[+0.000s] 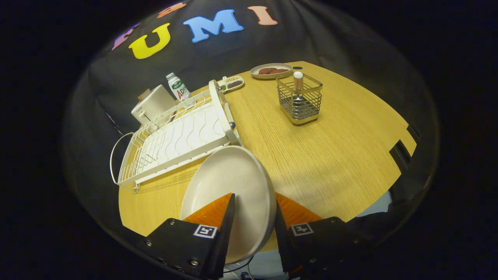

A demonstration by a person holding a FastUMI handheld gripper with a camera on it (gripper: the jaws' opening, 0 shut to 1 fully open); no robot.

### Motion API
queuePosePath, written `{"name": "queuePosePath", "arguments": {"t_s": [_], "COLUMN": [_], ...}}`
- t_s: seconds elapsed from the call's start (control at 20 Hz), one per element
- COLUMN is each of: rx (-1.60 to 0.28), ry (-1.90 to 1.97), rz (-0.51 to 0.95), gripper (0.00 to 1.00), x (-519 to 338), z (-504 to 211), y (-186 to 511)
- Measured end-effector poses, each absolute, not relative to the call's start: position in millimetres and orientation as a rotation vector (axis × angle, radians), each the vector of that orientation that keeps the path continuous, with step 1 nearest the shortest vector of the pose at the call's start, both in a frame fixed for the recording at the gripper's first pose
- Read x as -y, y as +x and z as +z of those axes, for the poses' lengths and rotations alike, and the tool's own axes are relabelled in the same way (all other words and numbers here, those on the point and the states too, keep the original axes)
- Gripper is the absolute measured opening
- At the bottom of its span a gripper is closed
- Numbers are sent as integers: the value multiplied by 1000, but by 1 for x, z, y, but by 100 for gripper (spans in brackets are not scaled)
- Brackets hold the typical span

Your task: Take the plate from the dish rack, then take the spoon from the basket and place it into the plate.

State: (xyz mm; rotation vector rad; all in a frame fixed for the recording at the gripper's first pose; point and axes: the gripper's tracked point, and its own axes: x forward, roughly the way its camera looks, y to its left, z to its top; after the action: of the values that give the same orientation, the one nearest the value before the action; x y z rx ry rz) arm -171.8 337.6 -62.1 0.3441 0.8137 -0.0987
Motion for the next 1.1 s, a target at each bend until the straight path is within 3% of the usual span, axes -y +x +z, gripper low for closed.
{"name": "queuePosePath", "arguments": {"t_s": [1.1], "rx": [-767], "ry": [326], "rz": [-117], "gripper": [54], "x": [-325], "z": [-40], "y": [-149]}}
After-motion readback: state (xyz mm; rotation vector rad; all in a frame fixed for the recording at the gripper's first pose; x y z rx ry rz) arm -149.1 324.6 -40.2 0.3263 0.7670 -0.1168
